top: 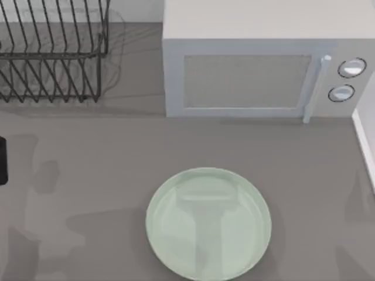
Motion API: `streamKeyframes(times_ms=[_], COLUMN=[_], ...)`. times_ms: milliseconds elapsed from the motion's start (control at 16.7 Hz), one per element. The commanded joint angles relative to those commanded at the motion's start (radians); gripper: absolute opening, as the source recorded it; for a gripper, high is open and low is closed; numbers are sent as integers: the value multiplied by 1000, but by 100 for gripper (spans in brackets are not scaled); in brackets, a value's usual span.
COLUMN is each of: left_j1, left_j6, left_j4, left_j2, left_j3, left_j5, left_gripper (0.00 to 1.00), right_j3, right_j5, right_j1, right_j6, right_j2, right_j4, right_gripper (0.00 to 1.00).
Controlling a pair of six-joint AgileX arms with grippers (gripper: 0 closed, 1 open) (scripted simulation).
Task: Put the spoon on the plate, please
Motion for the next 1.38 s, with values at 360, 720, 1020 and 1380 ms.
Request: streamKeyframes(times_ms=[360,720,1020,1380], left_j1=[50,64,61,65], left_j6=[-1,-2,-3,1], left_j4=[-249,-310,-292,-32], left_j2=[399,498,503,616], left_j3=[290,375,361,227], left_j5=[0,0,0,0], left_gripper=[100,100,100,100], right_j3=[0,0,0,0], right_j5=[0,0,0,0], right_j1=[0,0,0,0], right_j6=[0,0,0,0], right_j2=[0,0,0,0], right_j4=[0,0,0,0], right_gripper=[100,100,100,100])
